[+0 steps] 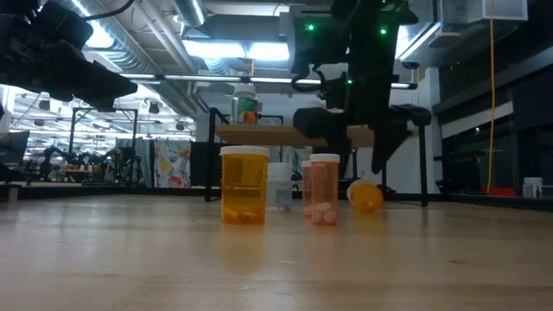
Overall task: Pick and place medicine bottles onto shelf by color
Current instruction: Put the top orange pill bottle on the shelf
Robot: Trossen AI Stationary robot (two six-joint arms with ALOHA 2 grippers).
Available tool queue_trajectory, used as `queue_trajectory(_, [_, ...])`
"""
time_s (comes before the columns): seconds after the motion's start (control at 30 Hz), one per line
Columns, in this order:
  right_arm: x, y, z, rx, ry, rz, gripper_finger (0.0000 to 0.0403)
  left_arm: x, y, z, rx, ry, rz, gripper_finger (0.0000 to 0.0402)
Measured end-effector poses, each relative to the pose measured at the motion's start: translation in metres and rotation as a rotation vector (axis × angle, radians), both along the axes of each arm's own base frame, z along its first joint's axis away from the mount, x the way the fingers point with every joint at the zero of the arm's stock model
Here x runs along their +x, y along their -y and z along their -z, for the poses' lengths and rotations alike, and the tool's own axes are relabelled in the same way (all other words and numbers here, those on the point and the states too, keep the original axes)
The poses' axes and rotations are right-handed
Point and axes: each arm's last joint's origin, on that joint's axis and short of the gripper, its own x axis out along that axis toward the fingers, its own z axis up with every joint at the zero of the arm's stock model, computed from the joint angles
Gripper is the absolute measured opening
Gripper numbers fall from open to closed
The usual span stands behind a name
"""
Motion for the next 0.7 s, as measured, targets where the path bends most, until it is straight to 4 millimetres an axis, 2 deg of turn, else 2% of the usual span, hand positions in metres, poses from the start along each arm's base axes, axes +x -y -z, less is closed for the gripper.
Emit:
queue_trajectory(0.47, [-0.015,0.001,0.036,0.034,0.026,0.068,0.0273,0.0,0.0,0.0,0.024,-0.001,0.0,0.008])
queue_trajectory(0.7, [-0.018,0.008,0.04,0.026,-0.007,0.033,0.0273,0.0,0.0,0.0,0.023,-0.001,0.0,0.008])
